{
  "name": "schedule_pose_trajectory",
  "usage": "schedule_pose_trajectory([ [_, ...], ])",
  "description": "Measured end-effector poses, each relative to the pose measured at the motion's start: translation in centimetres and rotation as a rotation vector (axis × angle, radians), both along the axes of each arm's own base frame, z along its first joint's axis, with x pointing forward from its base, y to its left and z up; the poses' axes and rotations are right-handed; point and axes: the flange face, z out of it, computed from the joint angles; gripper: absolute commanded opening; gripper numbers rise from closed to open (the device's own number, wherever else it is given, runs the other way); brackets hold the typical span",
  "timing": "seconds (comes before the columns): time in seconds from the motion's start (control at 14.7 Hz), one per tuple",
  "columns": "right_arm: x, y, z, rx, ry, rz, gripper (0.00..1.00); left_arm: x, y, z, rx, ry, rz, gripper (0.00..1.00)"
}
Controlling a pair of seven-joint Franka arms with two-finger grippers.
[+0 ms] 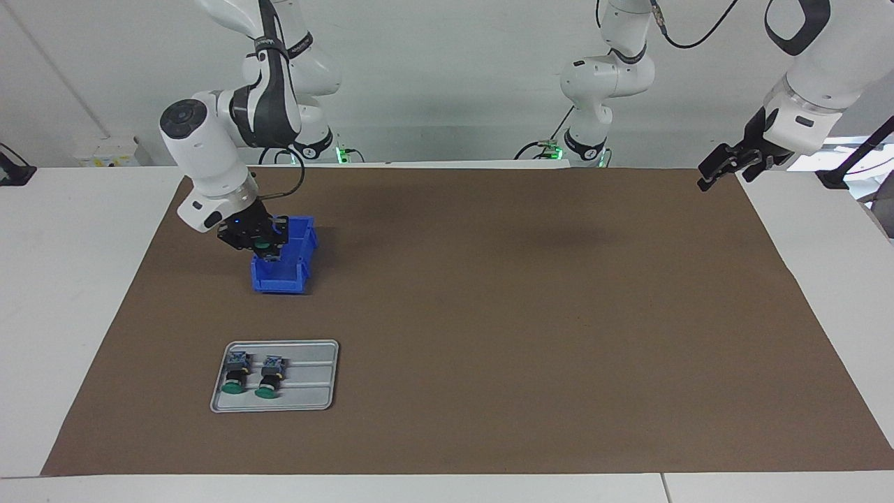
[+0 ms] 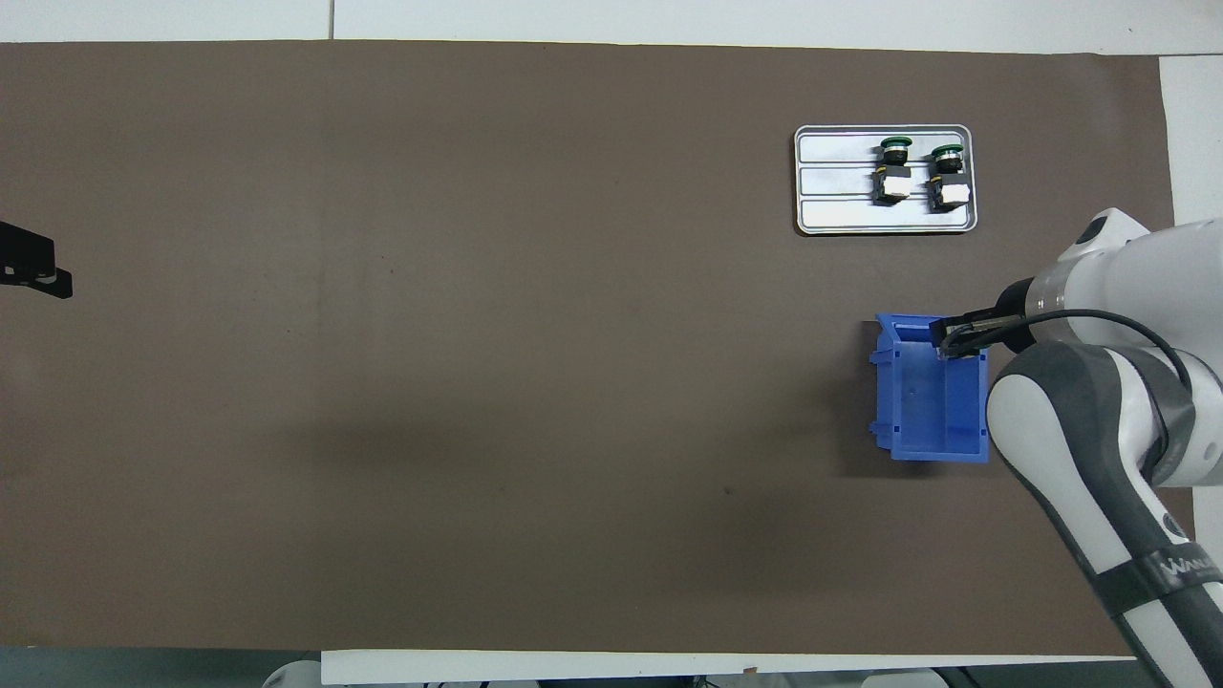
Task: Place and press button with both arms
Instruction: 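Carry the button to the blue bin and lower it inside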
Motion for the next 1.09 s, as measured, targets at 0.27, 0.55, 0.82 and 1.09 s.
schedule_pose_trajectory([
  [0.27,-1.2,0.0,-2.7,0.009,-0.01,-0.012,0.06,-0.2,-0.3,-0.2,0.001,0.019,-0.006,0.99],
  [0.55,-1.9,-0.1,-4.2,0.009,-0.013,-0.018,0.09,-0.2,-0.1,-0.2,0.009,0.019,-0.004,1.0],
  [0.82,-2.5,-0.2,-6.0,0.008,-0.027,-0.023,0.34,-0.2,0.2,-0.2,0.031,0.018,-0.003,1.0],
  [1.09,-2.6,-0.2,-6.2,0.008,-0.028,-0.024,0.51,-0.2,0.2,-0.2,0.032,0.018,-0.003,1.0],
])
